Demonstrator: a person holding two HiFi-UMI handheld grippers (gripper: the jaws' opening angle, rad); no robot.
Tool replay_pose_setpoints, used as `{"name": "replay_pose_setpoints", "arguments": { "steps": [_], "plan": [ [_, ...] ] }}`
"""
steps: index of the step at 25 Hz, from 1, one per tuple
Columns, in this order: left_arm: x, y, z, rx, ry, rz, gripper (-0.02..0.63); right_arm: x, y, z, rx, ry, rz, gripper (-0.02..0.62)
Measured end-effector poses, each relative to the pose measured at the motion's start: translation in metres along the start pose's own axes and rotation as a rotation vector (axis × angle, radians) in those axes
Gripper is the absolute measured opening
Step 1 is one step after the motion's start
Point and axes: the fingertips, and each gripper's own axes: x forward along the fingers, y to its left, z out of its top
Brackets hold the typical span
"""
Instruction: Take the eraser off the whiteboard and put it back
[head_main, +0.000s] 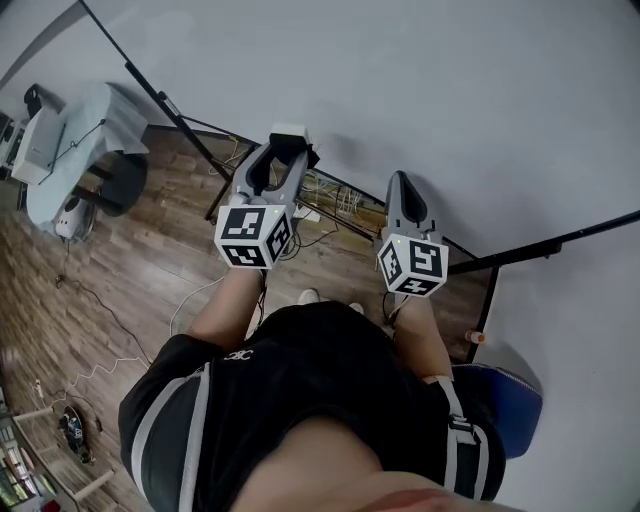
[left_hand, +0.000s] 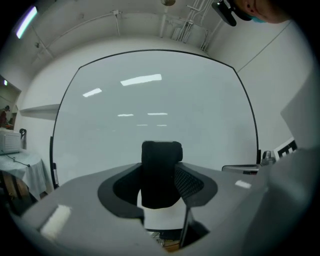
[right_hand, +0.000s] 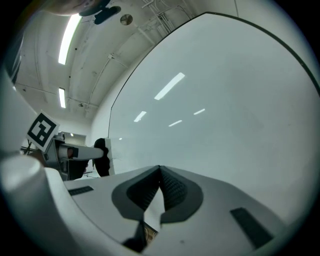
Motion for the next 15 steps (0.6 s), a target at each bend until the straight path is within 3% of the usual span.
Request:
{"name": "replay_pose_setpoints", "arguments": {
  "steps": [8, 15],
  "plan": [
    [-0.045, 0.045, -0.021, -0.021, 0.037, 0.113, 0.201, 0.016, 0.044, -0.001, -0.004, 0.009, 0.111, 0.005],
    [-0.058, 0.049, -0.027, -0.024, 0.038, 0.126, 0.201, 0.020, 0.056, -0.006, -0.010, 0.016, 0.138, 0.005]
  ]
}}
